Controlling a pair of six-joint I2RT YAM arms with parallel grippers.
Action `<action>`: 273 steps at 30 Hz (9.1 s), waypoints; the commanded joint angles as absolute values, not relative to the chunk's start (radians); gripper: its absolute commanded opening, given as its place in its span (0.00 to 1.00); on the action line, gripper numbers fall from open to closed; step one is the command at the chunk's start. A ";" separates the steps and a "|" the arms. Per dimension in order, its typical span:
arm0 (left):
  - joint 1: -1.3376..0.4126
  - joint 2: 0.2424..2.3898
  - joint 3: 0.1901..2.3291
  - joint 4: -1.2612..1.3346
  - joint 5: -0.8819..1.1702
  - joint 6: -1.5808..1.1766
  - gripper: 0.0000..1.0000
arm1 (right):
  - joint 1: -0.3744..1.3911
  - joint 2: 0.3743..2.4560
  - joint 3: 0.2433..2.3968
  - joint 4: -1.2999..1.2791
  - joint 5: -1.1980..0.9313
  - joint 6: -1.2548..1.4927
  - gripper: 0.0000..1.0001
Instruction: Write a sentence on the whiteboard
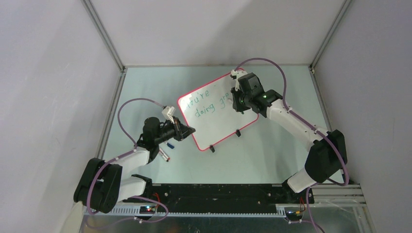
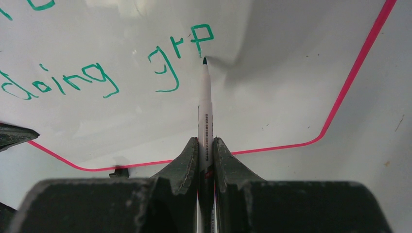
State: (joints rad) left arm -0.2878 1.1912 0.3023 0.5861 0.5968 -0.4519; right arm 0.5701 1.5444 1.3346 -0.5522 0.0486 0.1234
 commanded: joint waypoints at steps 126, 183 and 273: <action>-0.565 0.537 0.451 0.075 0.043 -0.335 0.73 | 0.613 1.239 1.283 -0.636 -0.290 0.210 0.00; -0.872 1.084 0.806 0.210 0.314 0.877 0.73 | 0.724 1.328 1.552 -0.860 -0.274 0.344 0.00; -0.923 1.085 0.795 0.231 0.216 0.705 0.00 | 0.720 1.137 1.224 -0.486 -0.297 0.389 0.28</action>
